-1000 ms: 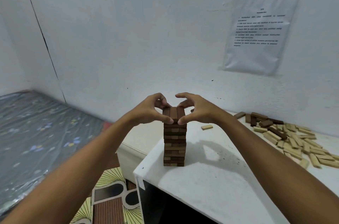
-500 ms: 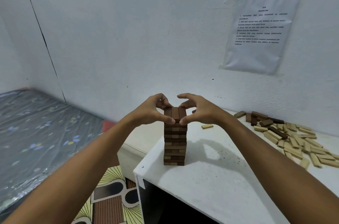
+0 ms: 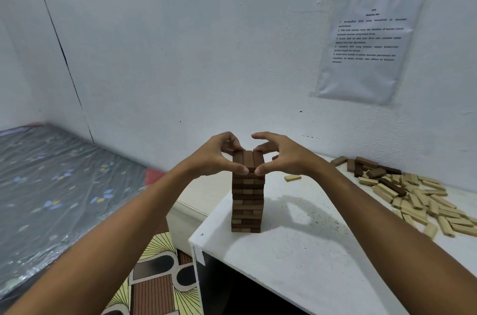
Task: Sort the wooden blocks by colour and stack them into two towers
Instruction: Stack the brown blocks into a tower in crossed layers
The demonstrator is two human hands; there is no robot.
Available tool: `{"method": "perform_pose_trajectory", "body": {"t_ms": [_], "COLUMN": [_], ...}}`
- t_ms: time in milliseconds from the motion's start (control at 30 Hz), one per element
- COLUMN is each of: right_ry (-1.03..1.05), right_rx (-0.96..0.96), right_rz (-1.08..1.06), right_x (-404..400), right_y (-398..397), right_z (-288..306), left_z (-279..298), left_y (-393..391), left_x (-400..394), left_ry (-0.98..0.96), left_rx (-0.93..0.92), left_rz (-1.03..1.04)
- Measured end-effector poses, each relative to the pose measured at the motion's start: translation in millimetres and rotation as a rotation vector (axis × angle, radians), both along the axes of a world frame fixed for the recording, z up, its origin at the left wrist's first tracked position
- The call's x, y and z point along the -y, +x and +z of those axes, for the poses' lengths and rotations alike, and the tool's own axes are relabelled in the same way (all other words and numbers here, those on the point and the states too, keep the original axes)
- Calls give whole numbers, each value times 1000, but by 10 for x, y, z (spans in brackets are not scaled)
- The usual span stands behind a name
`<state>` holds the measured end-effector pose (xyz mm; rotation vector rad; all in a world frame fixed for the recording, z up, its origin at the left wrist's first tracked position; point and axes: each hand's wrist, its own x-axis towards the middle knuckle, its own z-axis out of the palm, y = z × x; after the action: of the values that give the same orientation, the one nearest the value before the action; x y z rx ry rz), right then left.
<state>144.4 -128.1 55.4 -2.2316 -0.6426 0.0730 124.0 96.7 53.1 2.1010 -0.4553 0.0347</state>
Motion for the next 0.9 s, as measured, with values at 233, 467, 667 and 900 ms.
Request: {"method": "perform_pose_trajectory", "body": {"t_ms": [233, 467, 667, 900], "right_ry": [5, -3, -9, 38], "right_rx": [-10, -9, -4, 16], "right_rz": [5, 3, 4, -10], "right_x": [9, 3, 3, -14], "right_y": [-18, -40, -59, -83], "right_z": [2, 16, 27, 44], "left_z": [-12, -19, -12, 2], "left_y": [13, 25, 25, 13], "left_x": [1, -1, 10, -16], "left_ry": [1, -1, 13, -15], "left_rx": [-1, -3, -5, 16], "left_rz": [-5, -11, -10, 4]}}
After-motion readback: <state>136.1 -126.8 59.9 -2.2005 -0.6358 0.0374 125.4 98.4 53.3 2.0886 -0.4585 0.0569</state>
